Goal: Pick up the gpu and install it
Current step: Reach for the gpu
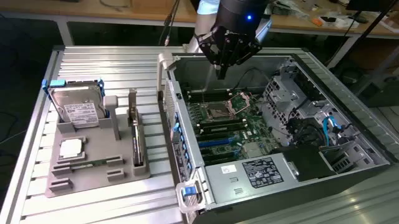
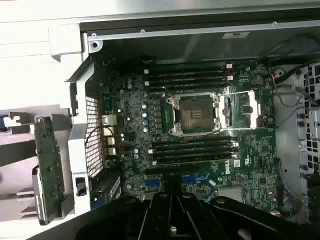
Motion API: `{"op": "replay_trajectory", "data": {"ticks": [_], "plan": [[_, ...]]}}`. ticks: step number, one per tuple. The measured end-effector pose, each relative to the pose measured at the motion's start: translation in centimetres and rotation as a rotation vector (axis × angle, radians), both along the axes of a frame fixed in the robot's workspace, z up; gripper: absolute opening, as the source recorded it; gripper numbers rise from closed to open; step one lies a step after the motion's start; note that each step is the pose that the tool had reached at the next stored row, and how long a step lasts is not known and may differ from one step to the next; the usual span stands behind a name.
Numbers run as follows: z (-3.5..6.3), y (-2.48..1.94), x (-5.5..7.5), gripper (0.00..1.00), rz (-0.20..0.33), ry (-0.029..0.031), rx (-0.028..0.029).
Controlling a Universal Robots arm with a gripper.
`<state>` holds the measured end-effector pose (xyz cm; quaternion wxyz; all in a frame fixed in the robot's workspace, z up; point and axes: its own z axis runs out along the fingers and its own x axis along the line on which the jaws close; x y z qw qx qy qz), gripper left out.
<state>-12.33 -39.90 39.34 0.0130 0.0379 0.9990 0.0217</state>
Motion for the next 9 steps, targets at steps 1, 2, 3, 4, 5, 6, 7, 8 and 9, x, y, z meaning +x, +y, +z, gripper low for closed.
{"op": "replay_trajectory", "data": {"ticks": [1,2,3,4,5,6,7,8,9], "plan": [[-0.01,0.0,-0.7,0.11,0.0,-0.0001,0.0001],[0.0,0.0,-1.2,0.11,0.0,0.0,0.0001],[0.0,0.0,-2.0,0.11,0.0,0.0,0.0001],[-0.01,0.0,-3.0,0.11,0.0,-0.0001,0.0001],[-0.01,0.0,-3.6,0.11,0.0,0.0,0.0001],[-0.01,0.0,-4.1,0.11,0.0,-0.0001,0.0001],[-0.01,0.0,-4.4,0.11,0.0,0.0,0.0001],[-0.01,0.0,-5.0,0.11,-0.001,0.0,0.0002],[-0.01,0.0,-5.5,0.11,0.0,0.0,0.0]]}}
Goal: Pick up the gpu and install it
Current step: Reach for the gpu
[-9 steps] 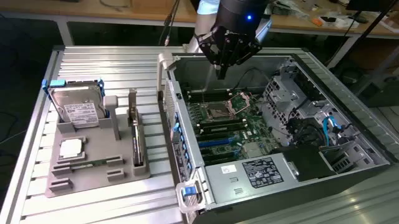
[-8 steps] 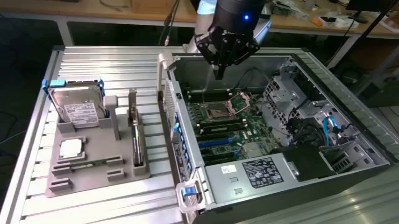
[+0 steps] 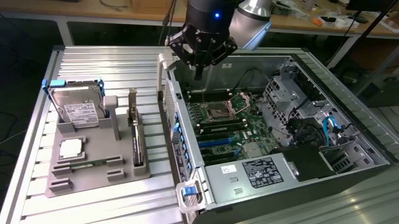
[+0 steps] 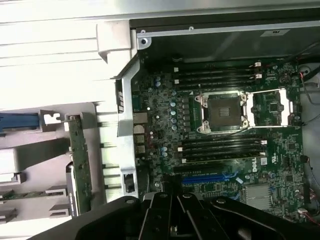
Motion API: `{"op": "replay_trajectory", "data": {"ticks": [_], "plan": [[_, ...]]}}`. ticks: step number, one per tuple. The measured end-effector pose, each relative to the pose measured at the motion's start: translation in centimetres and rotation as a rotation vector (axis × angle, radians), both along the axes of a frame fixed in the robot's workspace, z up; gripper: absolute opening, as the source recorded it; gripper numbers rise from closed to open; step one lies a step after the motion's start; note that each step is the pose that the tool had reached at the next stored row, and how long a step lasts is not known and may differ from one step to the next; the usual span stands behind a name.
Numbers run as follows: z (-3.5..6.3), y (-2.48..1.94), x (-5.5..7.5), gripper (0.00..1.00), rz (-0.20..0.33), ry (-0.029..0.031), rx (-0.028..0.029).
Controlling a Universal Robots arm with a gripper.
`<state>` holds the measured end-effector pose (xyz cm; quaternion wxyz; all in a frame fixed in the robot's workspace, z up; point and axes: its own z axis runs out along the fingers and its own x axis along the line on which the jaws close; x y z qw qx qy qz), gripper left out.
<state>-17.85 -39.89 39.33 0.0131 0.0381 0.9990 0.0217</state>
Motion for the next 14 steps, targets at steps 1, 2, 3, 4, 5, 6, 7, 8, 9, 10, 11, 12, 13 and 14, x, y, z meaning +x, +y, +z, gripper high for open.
{"op": "replay_trajectory", "data": {"ticks": [1,2,3,4,5,6,7,8,9,10,11,12,13,14], "plan": [[0.0,0.0,-0.4,0.11,0.0,0.0,0.0],[0.0,0.0,-0.7,0.11,0.0,0.0,0.0],[-0.01,0.0,-1.1,0.11,0.0,0.0,0.0001],[-0.01,0.0,-1.4,0.11,0.0,-0.0001,0.0002],[-0.01,0.0,-1.7,0.11,0.0,-0.0001,0.0001],[-0.01,0.0,-2.1,0.11,0.0,-0.0001,0.0001],[-0.01,0.0,-2.4,0.11,-0.001,0.0,0.0],[0.0,0.0,-2.8,0.11,-0.001,0.0001,0.0],[-0.01,0.0,-3.1,0.11,-0.001,0.0,0.0],[-0.01,0.0,-3.4,0.11,-0.001,0.0,0.0],[-0.01,0.0,-3.8,0.11,-0.001,0.0,0.0001],[-0.02,0.0,-4.2,0.11,-0.001,-0.0001,0.0002],[-0.01,0.0,-4.5,0.11,-0.001,-0.0001,0.0001],[-0.02,0.0,-4.8,0.11,-0.001,-0.0001,0.0001]]}}
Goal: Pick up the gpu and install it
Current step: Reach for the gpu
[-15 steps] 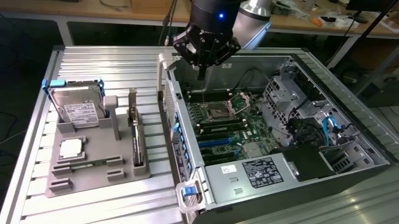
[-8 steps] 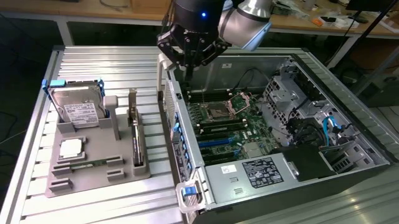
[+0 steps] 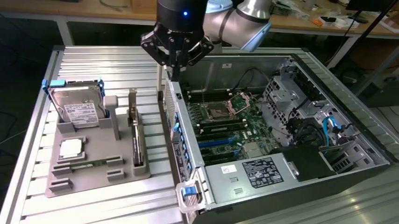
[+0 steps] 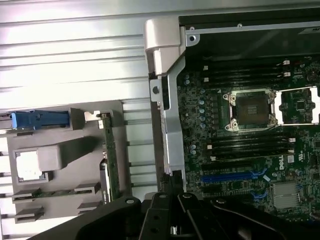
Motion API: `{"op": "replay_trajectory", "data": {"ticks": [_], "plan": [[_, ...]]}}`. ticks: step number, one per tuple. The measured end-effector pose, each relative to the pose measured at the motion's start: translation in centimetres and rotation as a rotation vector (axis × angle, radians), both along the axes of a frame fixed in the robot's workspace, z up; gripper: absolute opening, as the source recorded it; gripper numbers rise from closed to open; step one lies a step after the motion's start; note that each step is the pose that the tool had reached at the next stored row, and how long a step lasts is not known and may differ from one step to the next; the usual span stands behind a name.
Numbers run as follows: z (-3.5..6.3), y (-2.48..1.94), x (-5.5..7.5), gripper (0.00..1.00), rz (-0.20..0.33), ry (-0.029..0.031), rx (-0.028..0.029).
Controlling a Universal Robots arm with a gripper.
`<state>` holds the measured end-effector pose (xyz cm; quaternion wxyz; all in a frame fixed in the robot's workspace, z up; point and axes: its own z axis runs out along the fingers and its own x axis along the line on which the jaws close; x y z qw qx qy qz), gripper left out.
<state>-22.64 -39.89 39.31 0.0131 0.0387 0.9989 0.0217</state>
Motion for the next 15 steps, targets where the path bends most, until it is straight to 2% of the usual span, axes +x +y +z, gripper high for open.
{"op": "replay_trajectory", "data": {"ticks": [15], "plan": [[-0.03,0.0,-5.4,0.11,-0.002,0.0001,-0.0001]]}}
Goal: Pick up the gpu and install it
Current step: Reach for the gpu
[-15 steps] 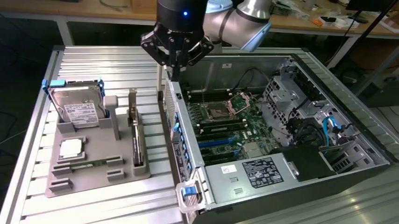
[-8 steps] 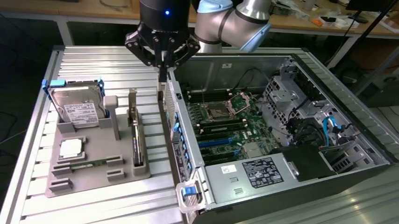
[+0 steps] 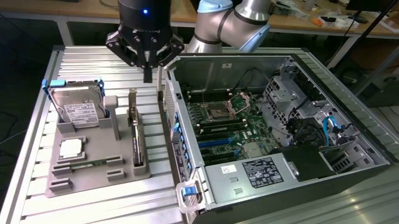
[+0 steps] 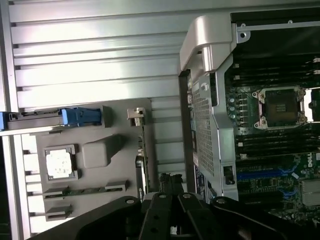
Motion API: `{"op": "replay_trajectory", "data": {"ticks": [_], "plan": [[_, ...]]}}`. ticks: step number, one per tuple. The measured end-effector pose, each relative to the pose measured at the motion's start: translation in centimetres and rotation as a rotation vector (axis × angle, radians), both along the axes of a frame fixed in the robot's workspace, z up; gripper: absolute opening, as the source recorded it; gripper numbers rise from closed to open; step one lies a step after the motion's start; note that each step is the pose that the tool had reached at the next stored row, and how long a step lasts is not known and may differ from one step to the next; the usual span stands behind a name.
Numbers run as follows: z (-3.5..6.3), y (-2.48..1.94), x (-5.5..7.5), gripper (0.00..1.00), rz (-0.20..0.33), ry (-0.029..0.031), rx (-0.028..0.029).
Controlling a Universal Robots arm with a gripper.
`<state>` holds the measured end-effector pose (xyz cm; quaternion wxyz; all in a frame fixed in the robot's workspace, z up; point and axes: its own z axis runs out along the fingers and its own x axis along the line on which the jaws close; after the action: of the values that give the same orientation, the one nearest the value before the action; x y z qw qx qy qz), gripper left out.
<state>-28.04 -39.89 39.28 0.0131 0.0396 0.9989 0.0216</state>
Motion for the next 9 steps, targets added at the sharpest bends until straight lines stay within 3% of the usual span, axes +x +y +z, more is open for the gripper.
{"op": "replay_trajectory", "data": {"ticks": [9], "plan": [[-0.03,0.0,-2.9,0.11,-0.001,-0.0001,0.0001]]}}
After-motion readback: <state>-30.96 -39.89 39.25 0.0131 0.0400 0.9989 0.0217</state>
